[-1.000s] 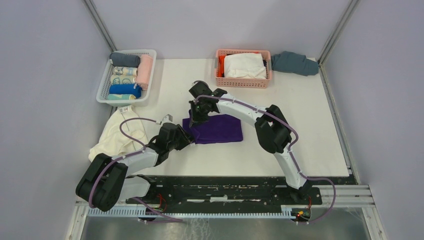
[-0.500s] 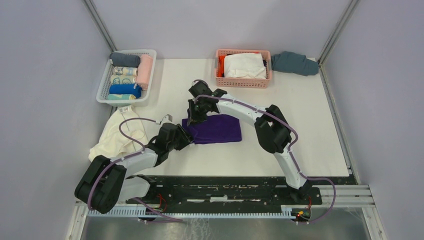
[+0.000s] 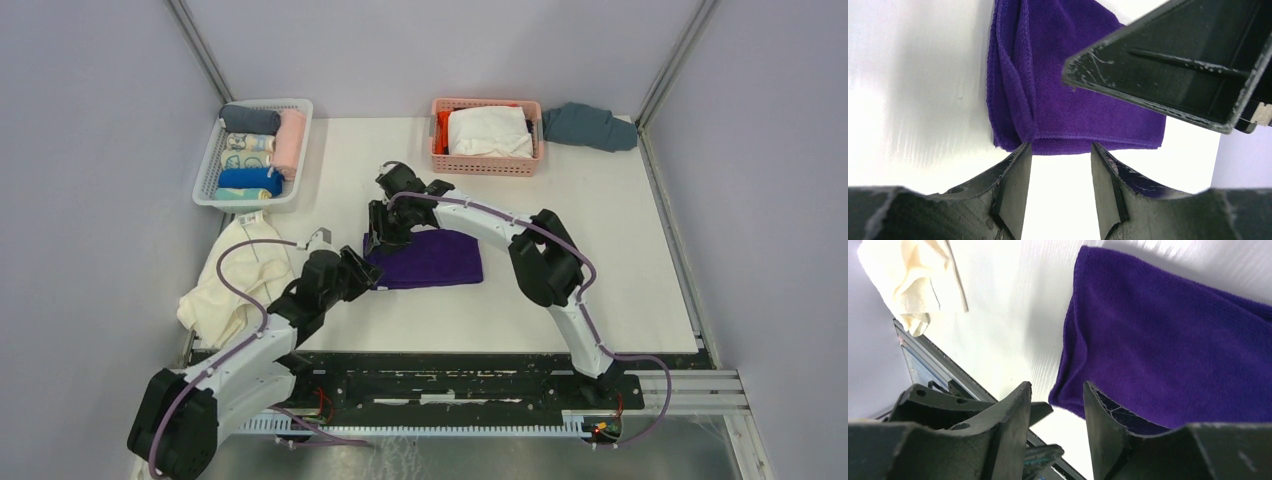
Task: Roll the towels
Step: Fold the towel at the center of the board.
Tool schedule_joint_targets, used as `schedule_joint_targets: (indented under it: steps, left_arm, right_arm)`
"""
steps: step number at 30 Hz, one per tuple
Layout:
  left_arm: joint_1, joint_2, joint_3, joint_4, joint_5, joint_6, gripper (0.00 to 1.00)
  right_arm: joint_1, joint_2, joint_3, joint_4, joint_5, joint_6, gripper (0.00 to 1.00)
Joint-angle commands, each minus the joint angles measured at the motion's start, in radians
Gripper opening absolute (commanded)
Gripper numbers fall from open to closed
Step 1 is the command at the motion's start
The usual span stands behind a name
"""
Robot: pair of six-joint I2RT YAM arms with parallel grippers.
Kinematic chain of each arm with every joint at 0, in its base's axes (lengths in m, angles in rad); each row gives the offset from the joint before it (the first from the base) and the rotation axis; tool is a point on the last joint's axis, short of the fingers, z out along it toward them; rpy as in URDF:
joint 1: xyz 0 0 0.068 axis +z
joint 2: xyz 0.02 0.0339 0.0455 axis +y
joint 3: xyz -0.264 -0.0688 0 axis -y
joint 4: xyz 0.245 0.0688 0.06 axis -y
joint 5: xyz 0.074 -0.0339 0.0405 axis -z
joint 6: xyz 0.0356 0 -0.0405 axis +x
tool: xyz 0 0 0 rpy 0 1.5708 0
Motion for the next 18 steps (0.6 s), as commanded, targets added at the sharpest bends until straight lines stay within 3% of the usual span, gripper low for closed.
schedule_joint_targets:
  steps: [1,7,18]
  left_arm:
    - [-0.004,-0.107,0.007,-0.109,-0.052,-0.031,0.54]
    - [-0.004,-0.189,0.072,-0.163,-0.074,-0.015,0.49]
    - [-0.005,0.217,0.295,0.039,0.09,0.079,0.4]
  right_arm:
    - [-0.02,-0.174,-0.06,0.074,-0.03,-0.045,0.53]
    - [-0.103,-0.377,-0.322,0.162,-0.026,-0.099,0.59]
    - [-0.303,-0.601,-0.807,0.37,-0.101,-0.123,0.59]
